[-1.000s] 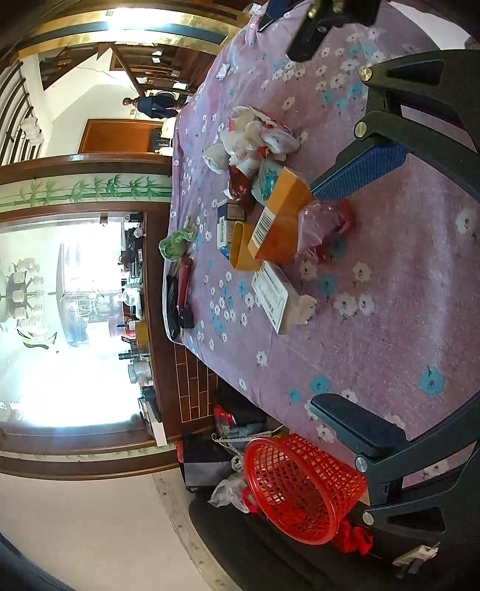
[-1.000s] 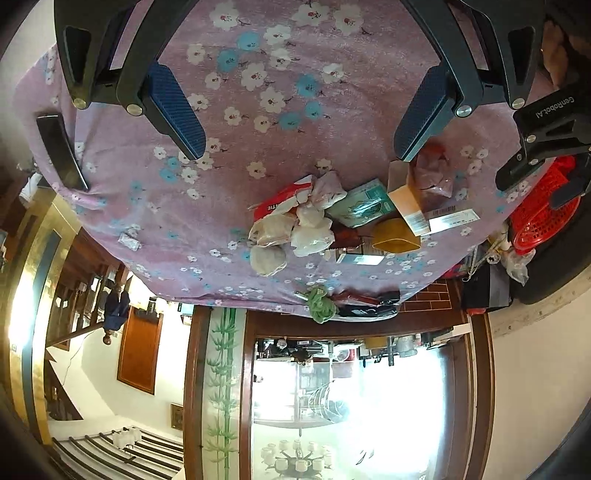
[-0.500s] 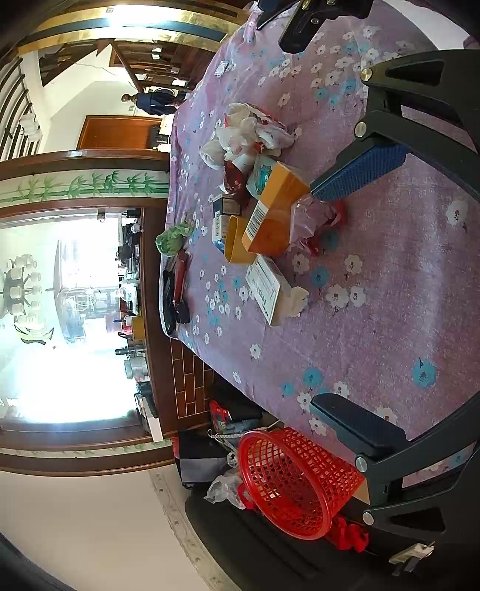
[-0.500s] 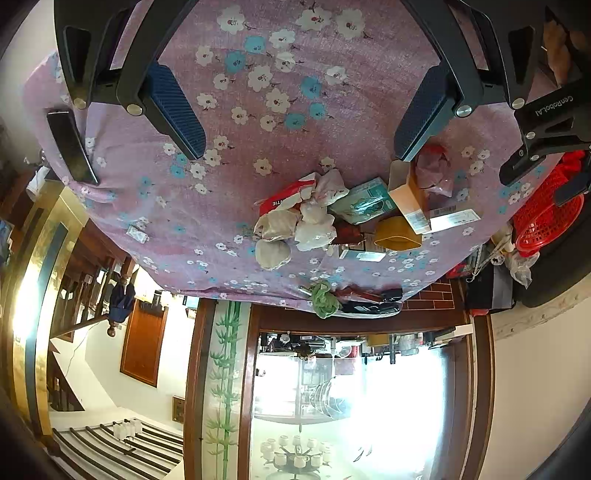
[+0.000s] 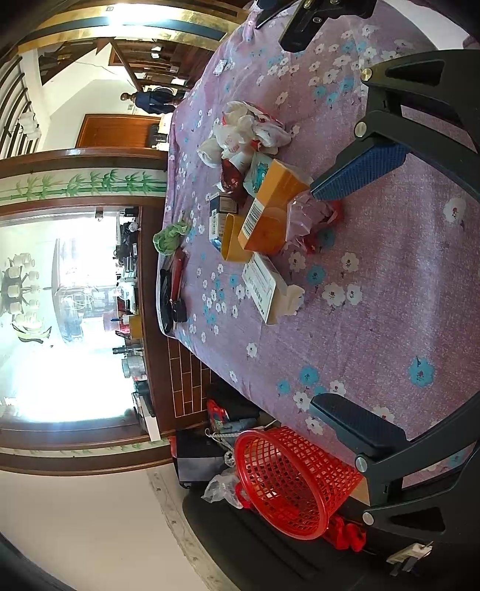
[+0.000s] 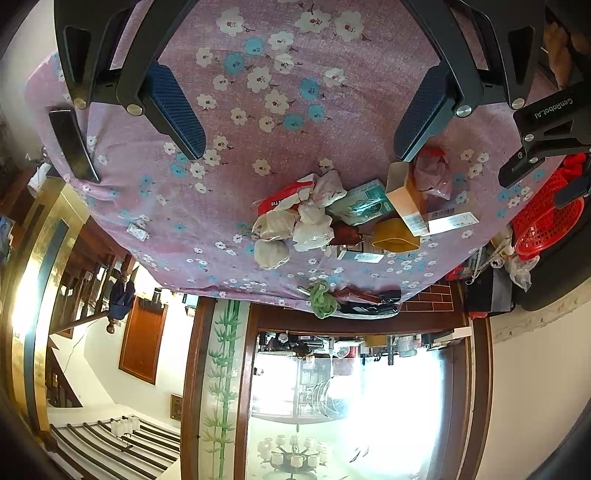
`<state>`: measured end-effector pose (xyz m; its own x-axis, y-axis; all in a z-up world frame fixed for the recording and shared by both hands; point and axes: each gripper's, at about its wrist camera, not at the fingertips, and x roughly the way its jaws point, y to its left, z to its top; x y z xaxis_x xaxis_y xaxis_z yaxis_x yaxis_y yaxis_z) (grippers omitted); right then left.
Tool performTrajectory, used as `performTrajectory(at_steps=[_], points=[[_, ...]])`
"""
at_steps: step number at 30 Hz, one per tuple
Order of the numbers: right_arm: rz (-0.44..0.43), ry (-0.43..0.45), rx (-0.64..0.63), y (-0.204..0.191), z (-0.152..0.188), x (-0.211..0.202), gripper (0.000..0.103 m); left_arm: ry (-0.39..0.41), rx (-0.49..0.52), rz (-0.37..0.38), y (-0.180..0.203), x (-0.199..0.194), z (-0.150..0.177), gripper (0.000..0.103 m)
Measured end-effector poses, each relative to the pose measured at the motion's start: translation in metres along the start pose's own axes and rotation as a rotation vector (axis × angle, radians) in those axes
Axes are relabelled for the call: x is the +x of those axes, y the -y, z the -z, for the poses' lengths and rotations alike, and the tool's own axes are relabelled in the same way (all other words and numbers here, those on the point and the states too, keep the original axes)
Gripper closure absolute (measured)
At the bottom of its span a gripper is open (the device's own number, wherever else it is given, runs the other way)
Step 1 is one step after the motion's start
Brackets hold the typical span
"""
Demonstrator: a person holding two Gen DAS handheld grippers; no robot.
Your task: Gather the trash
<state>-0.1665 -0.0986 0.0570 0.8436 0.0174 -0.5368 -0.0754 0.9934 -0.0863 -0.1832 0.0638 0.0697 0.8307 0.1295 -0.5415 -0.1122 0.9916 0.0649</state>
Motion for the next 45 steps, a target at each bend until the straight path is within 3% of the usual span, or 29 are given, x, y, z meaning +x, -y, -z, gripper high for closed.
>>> performTrajectory(at_steps=[26, 30, 35, 41, 45], points=[[-0.02, -0.037, -0.003, -0.003, 0.003, 0.015, 0.005, -0.026, 0.004, 0.008, 0.002, 0.01, 0.006, 0.0], [-0.047, -0.047, 0.016, 0.005, 0.001, 0.018, 0.01, -0.079, 0.011, 0.087, 0.006, 0.022, 0.002, 0.0], [-0.079, -0.067, 0.06, 0.022, 0.0, 0.025, 0.027, -0.149, 0.033, 0.187, 0.017, 0.041, -0.006, 0.0], [-0.123, -0.084, 0.104, 0.037, -0.002, 0.033, 0.029, -0.245, 0.049, 0.252, 0.037, 0.072, -0.014, 0.0], [-0.158, -0.084, 0.11, 0.041, -0.006, 0.037, 0.03, -0.298, 0.068, 0.236, 0.049, 0.095, -0.018, 0.018]])
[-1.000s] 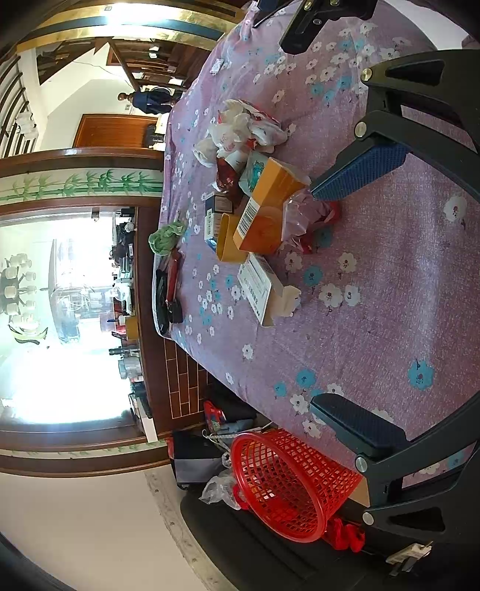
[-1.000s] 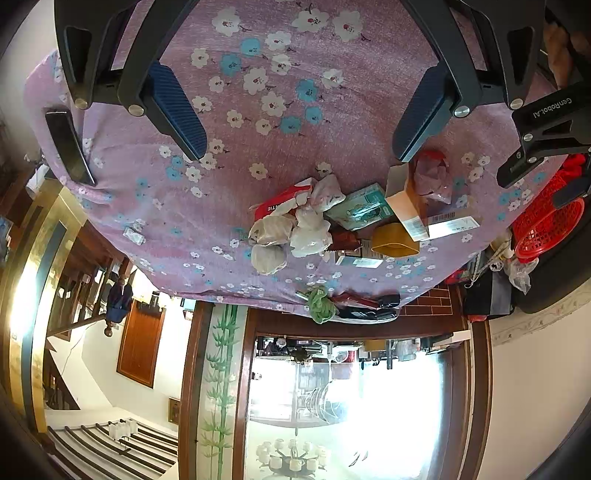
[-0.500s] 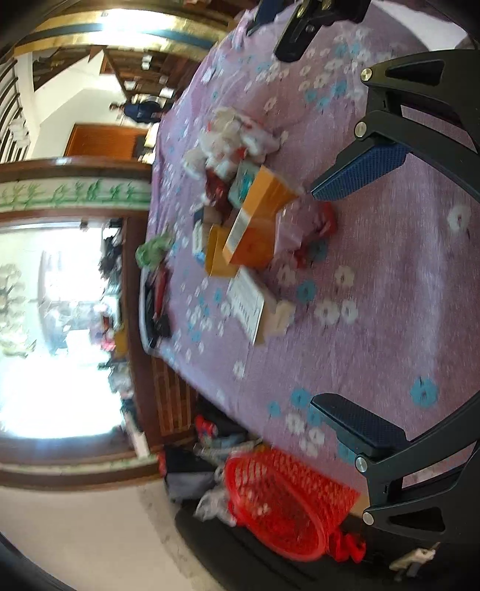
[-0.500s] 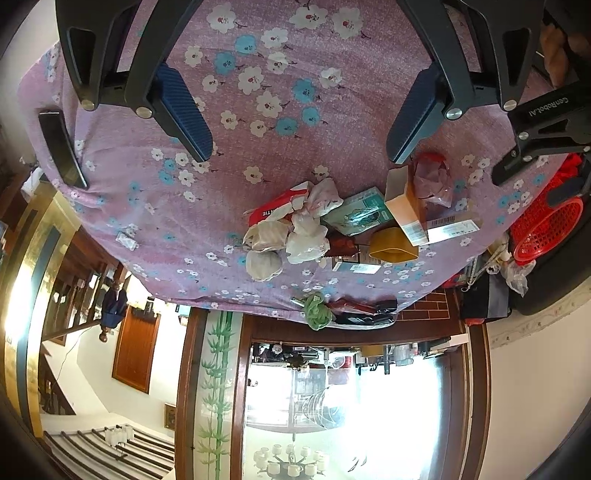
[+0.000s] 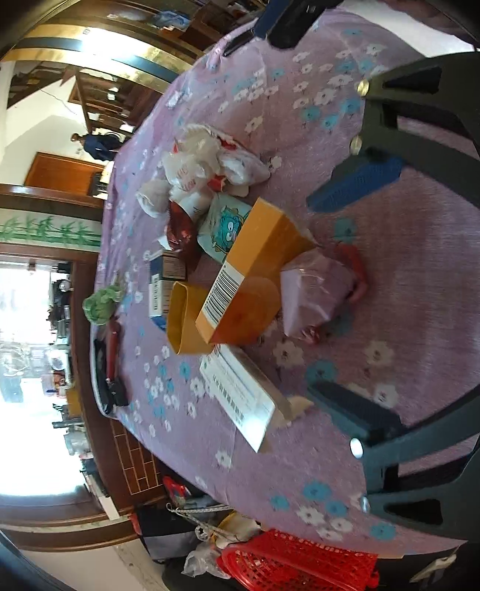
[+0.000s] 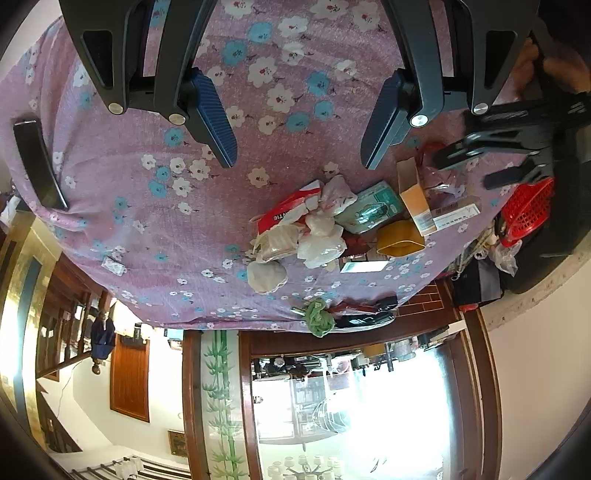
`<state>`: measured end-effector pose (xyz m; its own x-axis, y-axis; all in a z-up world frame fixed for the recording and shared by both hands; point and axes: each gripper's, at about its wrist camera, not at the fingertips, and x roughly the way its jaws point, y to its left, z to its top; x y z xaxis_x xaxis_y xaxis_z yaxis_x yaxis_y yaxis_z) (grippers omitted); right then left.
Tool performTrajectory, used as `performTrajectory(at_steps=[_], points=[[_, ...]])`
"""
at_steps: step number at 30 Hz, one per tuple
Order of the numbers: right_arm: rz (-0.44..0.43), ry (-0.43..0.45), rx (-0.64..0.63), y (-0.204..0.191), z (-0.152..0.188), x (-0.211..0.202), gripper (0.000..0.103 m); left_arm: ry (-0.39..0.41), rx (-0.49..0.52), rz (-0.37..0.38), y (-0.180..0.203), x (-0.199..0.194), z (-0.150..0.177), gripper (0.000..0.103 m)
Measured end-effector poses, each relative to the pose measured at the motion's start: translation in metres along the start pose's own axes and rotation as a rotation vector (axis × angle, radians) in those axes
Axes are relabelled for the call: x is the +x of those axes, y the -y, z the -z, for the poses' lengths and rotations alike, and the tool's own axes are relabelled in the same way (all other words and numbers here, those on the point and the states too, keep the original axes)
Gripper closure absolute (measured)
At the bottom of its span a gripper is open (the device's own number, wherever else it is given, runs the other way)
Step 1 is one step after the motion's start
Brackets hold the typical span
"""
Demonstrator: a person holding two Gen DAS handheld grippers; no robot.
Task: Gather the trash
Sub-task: 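Grasp the pink plastic bag with the left gripper while the right grasps the orange box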
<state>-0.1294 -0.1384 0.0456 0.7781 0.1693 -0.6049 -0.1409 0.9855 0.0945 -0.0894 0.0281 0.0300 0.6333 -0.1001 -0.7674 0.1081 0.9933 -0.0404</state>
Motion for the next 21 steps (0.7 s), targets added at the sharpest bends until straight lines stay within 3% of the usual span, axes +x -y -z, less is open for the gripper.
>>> performTrajectory(at_steps=[2, 8, 14, 21], points=[[-0.03, -0.005, 0.002, 0.001, -0.004, 0.002, 0.032, -0.033, -0.005, 0.007, -0.001, 0.01, -0.002, 0.042], [-0.155, -0.044, -0.028, -0.009, -0.02, 0.014, 0.038, -0.048, 0.004, 0.033, -0.008, 0.011, 0.001, 0.057], [-0.326, -0.145, -0.085, -0.042, -0.032, 0.049, 0.042, -0.032, -0.025, 0.071, -0.026, -0.004, 0.014, 0.06], [-0.359, -0.26, -0.146, -0.078, -0.041, 0.111, 0.051, 0.013, -0.056, 0.063, -0.044, -0.024, 0.02, 0.06]])
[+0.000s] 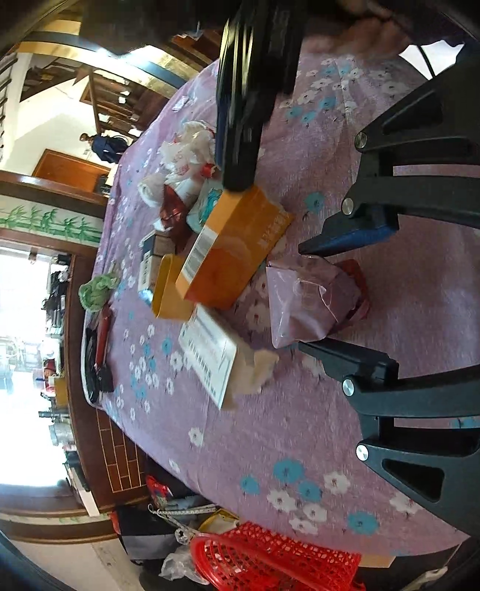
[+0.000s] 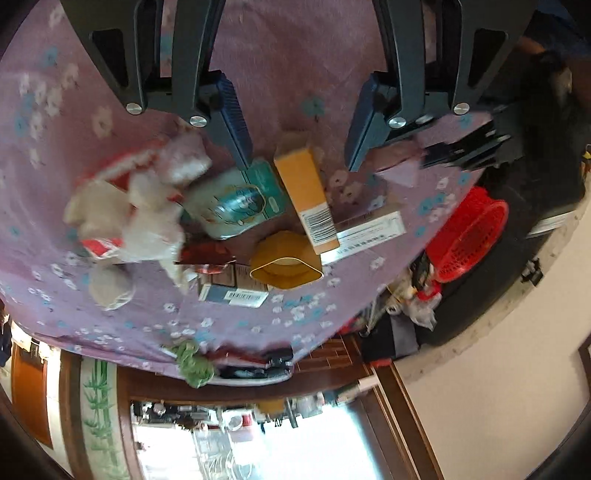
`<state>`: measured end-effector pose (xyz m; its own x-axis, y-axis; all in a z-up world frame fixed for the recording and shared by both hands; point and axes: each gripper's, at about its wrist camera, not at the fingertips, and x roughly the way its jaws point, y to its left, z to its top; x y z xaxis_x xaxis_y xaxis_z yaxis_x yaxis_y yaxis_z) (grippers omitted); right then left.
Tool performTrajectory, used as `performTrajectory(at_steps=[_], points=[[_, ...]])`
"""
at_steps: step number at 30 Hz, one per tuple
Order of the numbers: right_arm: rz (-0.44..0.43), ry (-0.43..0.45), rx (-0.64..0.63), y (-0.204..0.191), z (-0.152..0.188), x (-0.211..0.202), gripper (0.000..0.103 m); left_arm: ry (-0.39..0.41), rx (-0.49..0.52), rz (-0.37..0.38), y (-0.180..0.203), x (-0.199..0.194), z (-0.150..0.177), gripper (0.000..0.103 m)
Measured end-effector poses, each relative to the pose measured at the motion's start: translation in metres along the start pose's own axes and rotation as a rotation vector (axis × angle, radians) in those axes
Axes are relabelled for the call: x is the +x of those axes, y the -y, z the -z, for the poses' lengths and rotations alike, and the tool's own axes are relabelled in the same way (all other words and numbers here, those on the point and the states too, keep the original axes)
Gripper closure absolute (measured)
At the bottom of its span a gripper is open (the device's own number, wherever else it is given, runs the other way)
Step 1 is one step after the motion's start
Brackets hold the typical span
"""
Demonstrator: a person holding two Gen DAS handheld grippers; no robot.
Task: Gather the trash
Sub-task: 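Grasp the pink plastic bag with the left gripper while the right grasps the orange box, then carry both items over the red basket and open both grippers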
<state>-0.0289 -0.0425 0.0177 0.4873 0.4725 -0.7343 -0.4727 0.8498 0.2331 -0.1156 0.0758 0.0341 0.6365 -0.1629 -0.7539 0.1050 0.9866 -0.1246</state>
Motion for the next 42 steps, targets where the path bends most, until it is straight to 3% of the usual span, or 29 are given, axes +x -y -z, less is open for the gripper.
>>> performTrajectory(at_steps=[3, 5, 7, 23, 29, 35, 42], points=[[0.01, -0.05, -0.023, -0.003, -0.007, 0.024, 0.061, 0.017, -0.011, -0.01, -0.007, -0.007, 0.0, 0.06], [0.013, -0.08, -0.035, -0.008, -0.006, 0.033, 0.074, 0.027, -0.018, -0.018, -0.012, -0.01, 0.0, 0.06], [0.006, -0.079, -0.045, -0.012, -0.004, 0.033, 0.078, 0.036, -0.026, -0.021, -0.018, -0.014, -0.001, 0.06], [-0.047, 0.0, -0.054, -0.041, 0.008, -0.011, 0.079, 0.083, -0.042, -0.055, -0.035, -0.032, -0.008, 0.06], [-0.088, 0.012, -0.065, -0.058, -0.006, -0.015, 0.079, 0.126, -0.071, -0.079, -0.053, -0.053, -0.016, 0.06], [-0.168, 0.012, -0.117, -0.102, -0.039, -0.008, 0.079, 0.176, -0.144, -0.156, -0.104, -0.083, -0.027, 0.06], [-0.251, -0.003, -0.188, -0.174, -0.078, 0.027, 0.079, 0.168, -0.262, -0.267, -0.189, -0.096, -0.027, 0.059]])
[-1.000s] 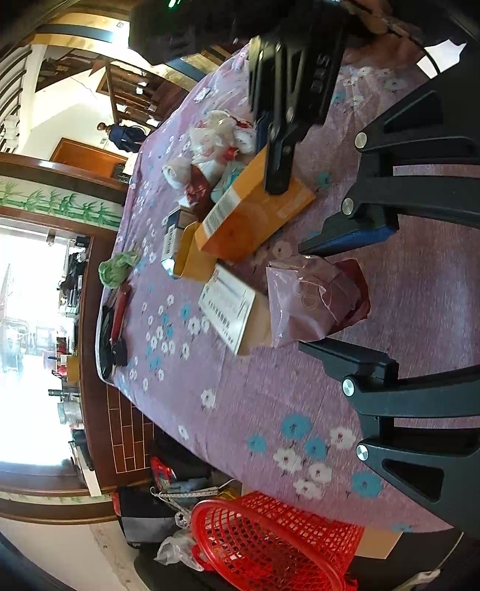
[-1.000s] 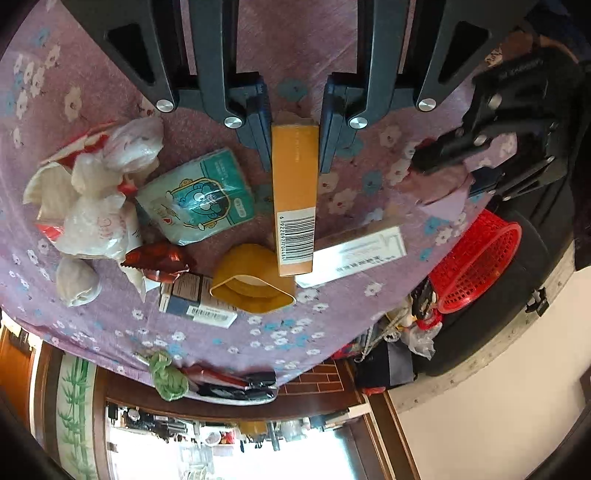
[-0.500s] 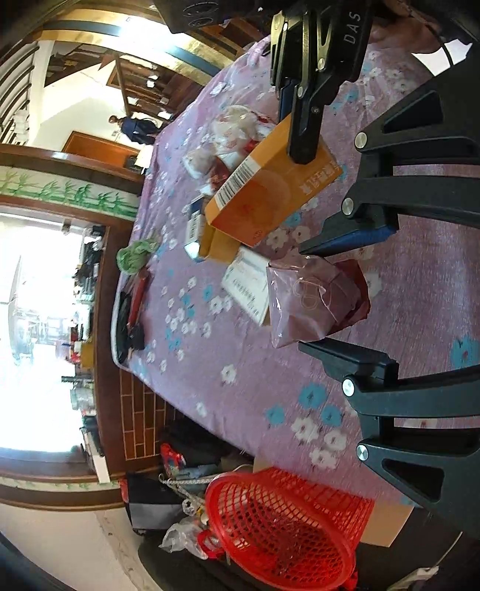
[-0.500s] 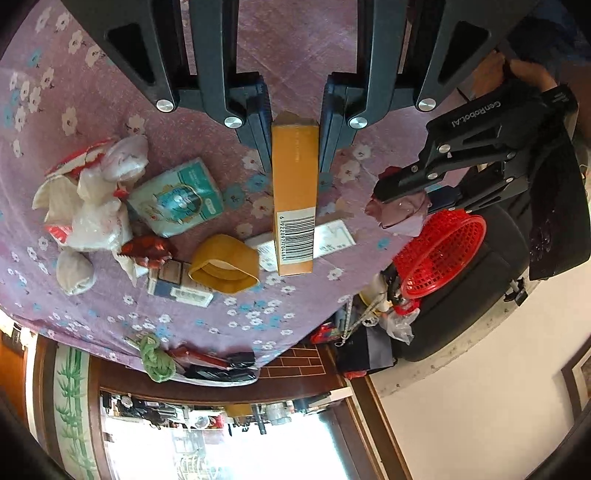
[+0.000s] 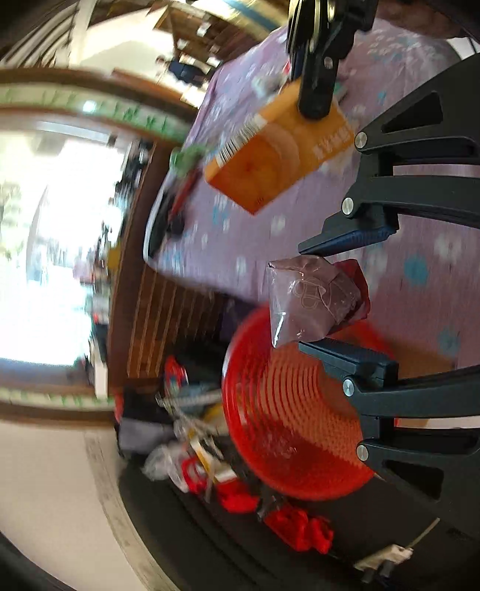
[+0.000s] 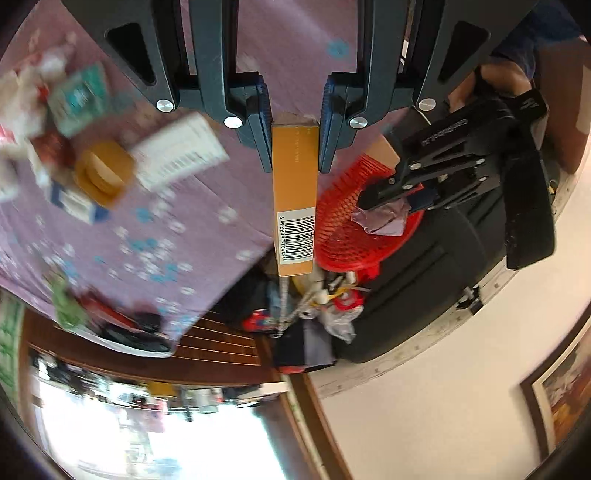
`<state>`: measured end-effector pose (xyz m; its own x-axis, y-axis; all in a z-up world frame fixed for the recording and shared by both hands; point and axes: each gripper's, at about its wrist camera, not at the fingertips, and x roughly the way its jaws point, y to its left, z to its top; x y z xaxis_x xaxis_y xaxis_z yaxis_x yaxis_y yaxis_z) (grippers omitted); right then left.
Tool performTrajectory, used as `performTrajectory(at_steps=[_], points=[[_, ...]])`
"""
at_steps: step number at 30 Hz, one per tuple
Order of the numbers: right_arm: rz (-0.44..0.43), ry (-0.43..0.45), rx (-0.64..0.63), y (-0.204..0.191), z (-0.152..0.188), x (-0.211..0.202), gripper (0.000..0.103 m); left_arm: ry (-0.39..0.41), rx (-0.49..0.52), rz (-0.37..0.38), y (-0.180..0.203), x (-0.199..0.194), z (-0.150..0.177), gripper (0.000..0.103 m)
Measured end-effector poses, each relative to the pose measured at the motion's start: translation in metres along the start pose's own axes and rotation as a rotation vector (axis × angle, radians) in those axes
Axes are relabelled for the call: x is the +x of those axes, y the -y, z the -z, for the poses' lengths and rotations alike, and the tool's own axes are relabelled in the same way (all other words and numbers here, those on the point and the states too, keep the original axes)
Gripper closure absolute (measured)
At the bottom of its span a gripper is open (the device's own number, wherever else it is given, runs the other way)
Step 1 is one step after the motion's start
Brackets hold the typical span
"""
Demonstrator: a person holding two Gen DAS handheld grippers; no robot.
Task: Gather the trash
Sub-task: 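Carry both items over the red basket and open both grippers, then move both grippers back over the table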
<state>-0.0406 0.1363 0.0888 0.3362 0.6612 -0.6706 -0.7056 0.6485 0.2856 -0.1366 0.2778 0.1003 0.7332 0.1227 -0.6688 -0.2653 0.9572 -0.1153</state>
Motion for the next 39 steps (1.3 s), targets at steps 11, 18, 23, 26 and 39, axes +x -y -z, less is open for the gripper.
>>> performTrajectory(at_steps=[11, 18, 23, 26, 39], points=[[-0.06, -0.085, -0.024, -0.05, -0.047, 0.095, 0.079, -0.056, -0.12, -0.113, -0.095, 0.037, -0.009, 0.051], [-0.072, -0.075, 0.045, -0.039, -0.054, 0.11, 0.063, -0.037, -0.15, -0.133, -0.106, 0.032, -0.007, 0.029], [-0.036, -0.022, 0.035, -0.027, -0.038, 0.072, 0.062, 0.01, -0.099, -0.124, -0.08, 0.012, -0.001, 0.026], [-0.012, 0.011, 0.038, -0.015, -0.015, 0.042, 0.056, 0.032, -0.035, -0.097, -0.051, 0.004, 0.005, 0.021], [0.191, 0.096, 0.182, 0.074, 0.096, -0.072, 0.047, -0.041, 0.25, 0.138, 0.1, 0.014, 0.04, 0.015]])
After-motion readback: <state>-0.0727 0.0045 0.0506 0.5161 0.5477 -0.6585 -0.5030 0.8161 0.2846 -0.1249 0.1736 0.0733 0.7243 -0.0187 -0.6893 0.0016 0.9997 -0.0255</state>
